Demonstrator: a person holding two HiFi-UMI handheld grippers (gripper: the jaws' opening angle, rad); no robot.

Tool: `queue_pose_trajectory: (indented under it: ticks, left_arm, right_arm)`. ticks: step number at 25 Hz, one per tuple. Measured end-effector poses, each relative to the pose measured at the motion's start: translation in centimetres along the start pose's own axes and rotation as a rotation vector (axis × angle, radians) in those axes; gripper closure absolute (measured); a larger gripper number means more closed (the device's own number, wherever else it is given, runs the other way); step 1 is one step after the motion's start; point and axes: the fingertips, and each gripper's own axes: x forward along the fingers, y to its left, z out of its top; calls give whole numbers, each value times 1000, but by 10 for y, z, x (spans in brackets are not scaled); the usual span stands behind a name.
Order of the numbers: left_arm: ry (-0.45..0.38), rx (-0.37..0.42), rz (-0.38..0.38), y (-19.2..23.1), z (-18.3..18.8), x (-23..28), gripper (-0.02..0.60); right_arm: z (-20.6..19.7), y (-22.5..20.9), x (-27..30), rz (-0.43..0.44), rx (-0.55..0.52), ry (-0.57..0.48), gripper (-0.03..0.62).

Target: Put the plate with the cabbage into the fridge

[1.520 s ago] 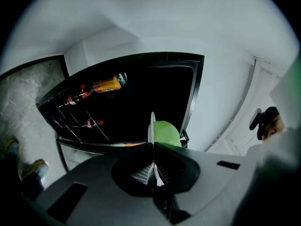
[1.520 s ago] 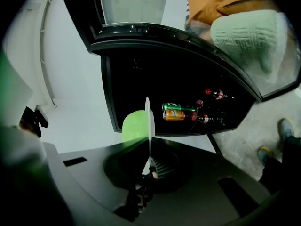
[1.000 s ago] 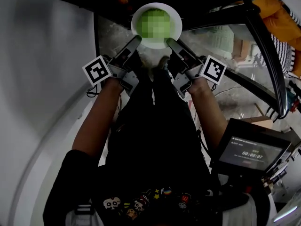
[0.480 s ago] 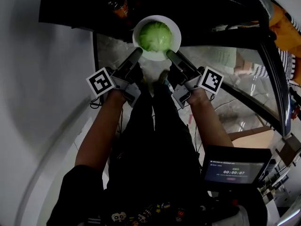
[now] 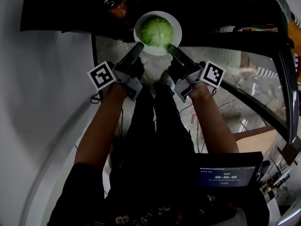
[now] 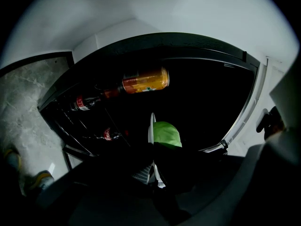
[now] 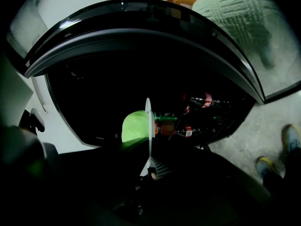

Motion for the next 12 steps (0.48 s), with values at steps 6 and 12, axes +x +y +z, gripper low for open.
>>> queue_pose_trajectory:
  ticks: [6, 12]
  left_arm:
    - [-22, -10, 24, 4, 0, 1, 572]
    - [-35, -3, 32, 2, 0, 0, 572]
  right_arm:
    - [2, -6, 1, 0, 17, 1, 579]
    - [1, -5, 1, 3, 21, 6, 579]
